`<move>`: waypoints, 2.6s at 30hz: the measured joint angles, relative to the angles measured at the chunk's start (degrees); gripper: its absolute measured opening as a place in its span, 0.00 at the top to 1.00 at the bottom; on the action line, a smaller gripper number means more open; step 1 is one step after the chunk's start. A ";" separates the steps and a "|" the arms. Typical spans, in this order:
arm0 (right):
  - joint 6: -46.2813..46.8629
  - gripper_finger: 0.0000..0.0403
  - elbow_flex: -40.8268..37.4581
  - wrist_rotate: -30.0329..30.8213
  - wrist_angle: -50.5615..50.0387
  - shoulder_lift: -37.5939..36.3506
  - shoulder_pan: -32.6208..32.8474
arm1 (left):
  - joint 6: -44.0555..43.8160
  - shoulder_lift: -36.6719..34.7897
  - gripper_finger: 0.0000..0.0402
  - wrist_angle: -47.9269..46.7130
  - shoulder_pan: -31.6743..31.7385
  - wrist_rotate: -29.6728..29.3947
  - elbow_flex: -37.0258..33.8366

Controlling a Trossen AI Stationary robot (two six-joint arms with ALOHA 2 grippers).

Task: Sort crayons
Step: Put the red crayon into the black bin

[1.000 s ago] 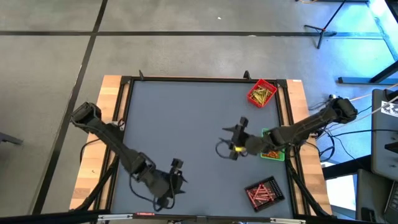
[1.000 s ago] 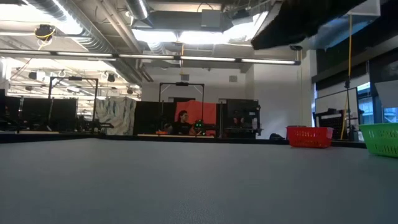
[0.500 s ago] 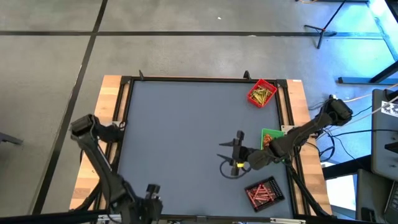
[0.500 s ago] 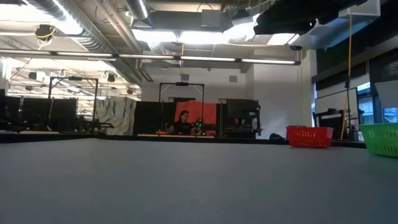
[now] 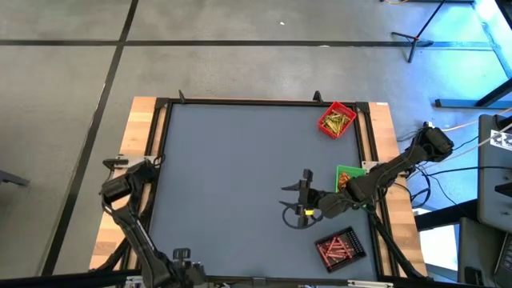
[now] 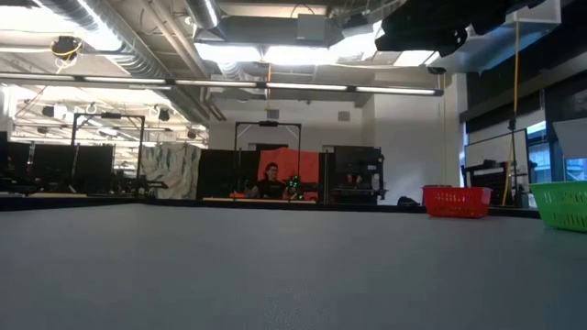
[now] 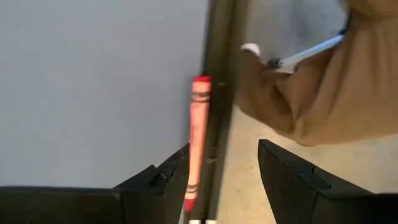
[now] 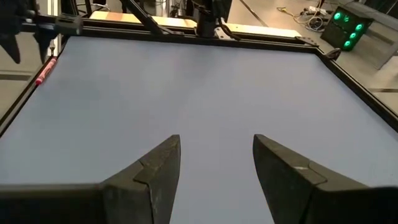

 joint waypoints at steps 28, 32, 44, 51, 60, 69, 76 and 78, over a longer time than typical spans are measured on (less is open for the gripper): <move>0.07 0.51 -0.02 -0.04 -0.47 -0.02 -0.02 | 2.21 0.29 0.97 2.30 2.69 4.95 -5.57; 0.14 0.51 -0.02 -0.89 -0.50 -0.02 -0.03 | 4.18 0.33 0.98 0.98 2.91 4.65 -4.23; 2.47 0.46 -0.07 -12.13 7.11 1.94 -0.17 | 21.78 -8.99 0.97 1.48 4.42 -20.22 -0.31; -3.49 0.30 -0.07 -13.55 12.26 4.18 -0.17 | 39.11 -9.96 0.99 4.76 9.32 -31.67 -0.31; -11.49 0.31 -0.07 -17.52 22.14 8.12 -0.11 | 62.83 -10.33 0.99 22.78 19.15 -37.31 -3.91; -20.45 0.40 -0.02 -30.26 28.56 10.64 -0.11 | 78.56 -10.33 0.99 45.85 25.40 -30.59 -10.18; -23.55 0.43 -0.02 -34.46 28.56 10.84 -0.11 | 83.23 -10.33 0.99 59.94 27.70 -22.53 -16.22; -24.04 0.43 -0.02 -34.41 27.80 10.84 -0.14 | 83.33 -10.33 0.99 60.02 27.99 -22.11 -16.61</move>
